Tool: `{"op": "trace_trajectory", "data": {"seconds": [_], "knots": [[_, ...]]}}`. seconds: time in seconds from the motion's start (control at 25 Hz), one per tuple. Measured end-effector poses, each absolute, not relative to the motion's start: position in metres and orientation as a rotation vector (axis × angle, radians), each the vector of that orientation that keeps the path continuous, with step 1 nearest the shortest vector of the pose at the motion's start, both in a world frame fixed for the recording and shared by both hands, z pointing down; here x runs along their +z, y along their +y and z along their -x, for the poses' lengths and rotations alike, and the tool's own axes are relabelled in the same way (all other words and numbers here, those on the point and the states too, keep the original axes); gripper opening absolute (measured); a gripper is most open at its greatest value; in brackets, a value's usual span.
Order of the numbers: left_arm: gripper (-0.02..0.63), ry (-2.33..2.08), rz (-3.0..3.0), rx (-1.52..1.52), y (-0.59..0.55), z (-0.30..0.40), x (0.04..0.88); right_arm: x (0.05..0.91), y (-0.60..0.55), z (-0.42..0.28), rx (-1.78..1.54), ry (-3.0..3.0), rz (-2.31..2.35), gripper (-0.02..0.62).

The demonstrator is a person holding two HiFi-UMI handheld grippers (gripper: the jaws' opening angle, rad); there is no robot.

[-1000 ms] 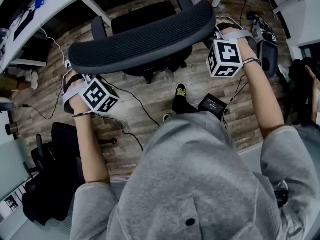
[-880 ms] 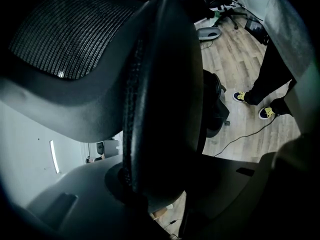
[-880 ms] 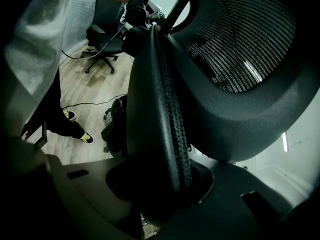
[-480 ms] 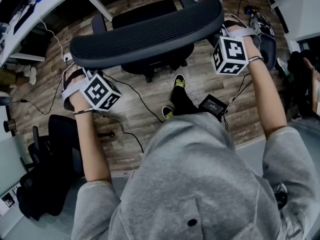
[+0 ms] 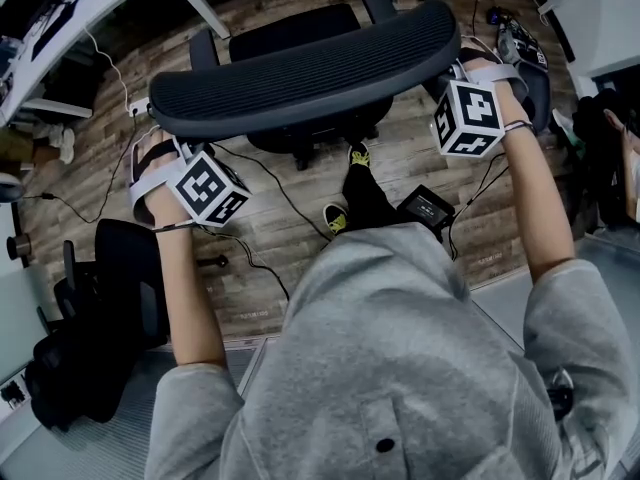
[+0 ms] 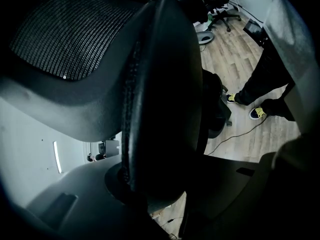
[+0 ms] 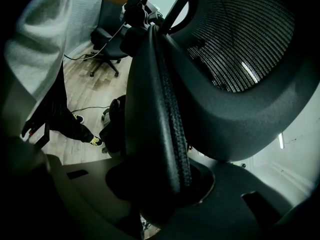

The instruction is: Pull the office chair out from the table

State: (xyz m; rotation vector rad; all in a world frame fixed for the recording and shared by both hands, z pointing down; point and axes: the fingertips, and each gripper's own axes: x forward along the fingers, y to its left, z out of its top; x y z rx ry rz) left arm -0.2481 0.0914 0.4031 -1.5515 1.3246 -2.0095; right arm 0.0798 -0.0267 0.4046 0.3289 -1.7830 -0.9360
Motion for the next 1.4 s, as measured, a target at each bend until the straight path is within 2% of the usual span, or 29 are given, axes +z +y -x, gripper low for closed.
{"op": "trace_trajectory", "data": {"seconds": [1.4], "knots": [[0.164,1.353,1.519,-2.102,0.225,0.198,0.411,0.405,0.080,-0.122,-0.993,-1.800,-0.268,0.127]]}}
